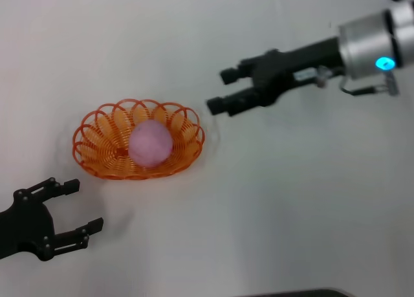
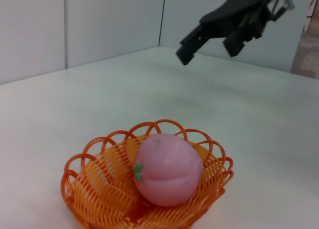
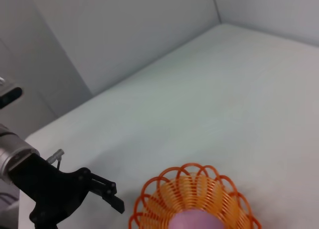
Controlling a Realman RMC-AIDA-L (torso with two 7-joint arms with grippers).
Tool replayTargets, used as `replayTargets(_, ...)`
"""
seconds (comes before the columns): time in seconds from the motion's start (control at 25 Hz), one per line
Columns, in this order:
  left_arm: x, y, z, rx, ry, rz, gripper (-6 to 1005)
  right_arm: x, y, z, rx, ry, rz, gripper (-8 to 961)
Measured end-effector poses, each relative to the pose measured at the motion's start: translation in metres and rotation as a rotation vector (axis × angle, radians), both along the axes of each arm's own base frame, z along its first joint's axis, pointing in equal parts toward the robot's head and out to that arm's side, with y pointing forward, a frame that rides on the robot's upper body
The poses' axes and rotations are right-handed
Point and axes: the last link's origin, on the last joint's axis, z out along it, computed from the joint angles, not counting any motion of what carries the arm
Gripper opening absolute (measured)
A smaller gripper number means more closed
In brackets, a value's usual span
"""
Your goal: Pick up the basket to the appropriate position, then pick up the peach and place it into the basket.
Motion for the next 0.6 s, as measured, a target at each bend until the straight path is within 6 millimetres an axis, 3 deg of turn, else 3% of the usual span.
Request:
replayTargets(0.28,0.000,0.000,0.000,-0.001,-0.002,0.002,841,0.043,-0.036,0.005,0.009,0.019,0.031,909)
replayTargets(0.6,0.001,-0.001,0.000,-0.006,-0.009,-0.002,841,0.075,-0.072,0.003,0.030,0.031,0.086,909)
